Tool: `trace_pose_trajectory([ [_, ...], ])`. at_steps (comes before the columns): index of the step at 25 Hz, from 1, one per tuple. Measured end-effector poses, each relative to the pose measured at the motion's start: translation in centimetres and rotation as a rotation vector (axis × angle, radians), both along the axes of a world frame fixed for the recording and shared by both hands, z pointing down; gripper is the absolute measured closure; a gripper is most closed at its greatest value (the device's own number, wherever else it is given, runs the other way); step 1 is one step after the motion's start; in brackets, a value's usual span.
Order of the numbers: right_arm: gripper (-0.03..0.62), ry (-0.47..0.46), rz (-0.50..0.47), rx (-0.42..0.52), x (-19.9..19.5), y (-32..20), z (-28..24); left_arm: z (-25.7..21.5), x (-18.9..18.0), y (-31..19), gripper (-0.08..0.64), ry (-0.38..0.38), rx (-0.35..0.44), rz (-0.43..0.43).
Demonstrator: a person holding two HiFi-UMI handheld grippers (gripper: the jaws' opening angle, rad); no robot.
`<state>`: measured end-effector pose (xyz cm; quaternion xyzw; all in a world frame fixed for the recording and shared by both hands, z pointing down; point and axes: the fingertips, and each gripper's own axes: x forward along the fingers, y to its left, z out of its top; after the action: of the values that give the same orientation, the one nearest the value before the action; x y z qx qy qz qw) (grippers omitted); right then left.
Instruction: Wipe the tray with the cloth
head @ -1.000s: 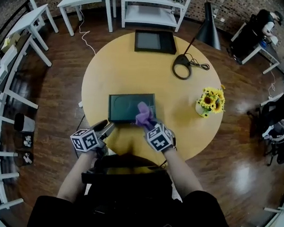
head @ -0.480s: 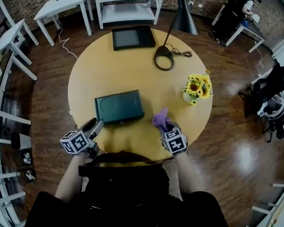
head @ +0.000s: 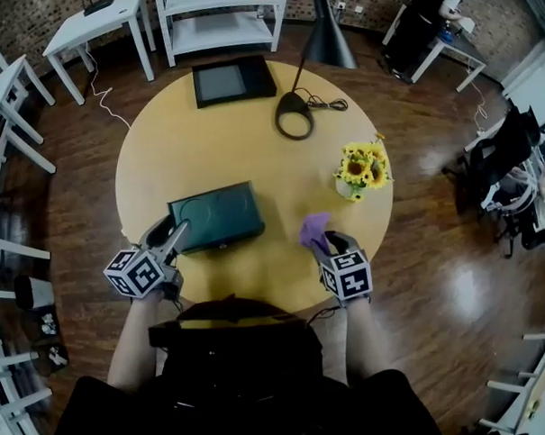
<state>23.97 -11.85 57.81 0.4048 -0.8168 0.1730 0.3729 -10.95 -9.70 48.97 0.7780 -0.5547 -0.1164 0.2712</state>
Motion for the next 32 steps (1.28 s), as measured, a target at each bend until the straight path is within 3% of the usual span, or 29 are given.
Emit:
trace_pose_trajectory([
  [3,0.416,-0.115,0.057,0.047,-0.2,-0.9,-2.1,-0.9,-0.1,0.0,0.341,-0.003,0.018,0.008],
  [6,0.419,-0.399,0.132,0.086,-0.8,-1.6,-5.9,-2.1,-0.4,0.7,0.341,0.010,0.056,0.033],
  [9,0.535,-0.678,0.214,0.110,-1.0,-2.1,-8.9,-3.3,-1.4,1.4,0.420,0.015,0.112,0.042],
  [11,0.589,-0.767,0.228,0.134,-1.4,-1.9,-9.7,-3.7,-2.5,2.0,0.420,-0.015,0.138,0.020],
  [15,0.591,-0.808,0.187,0.271,-2.0,-1.2,-12.6,-4.9,-5.3,3.0,0.420,-0.107,0.204,-0.099],
  [21,0.592,-0.731,0.198,0.443,-2.1,-2.2,-16.0,-7.4,-7.8,4.6,0.420,-0.108,0.276,-0.165],
  [32,0.592,-0.772,0.219,0.435,-4.0,-3.3,-17.1,-6.7,-10.3,5.4,0.420,-0.114,0.243,-0.217],
])
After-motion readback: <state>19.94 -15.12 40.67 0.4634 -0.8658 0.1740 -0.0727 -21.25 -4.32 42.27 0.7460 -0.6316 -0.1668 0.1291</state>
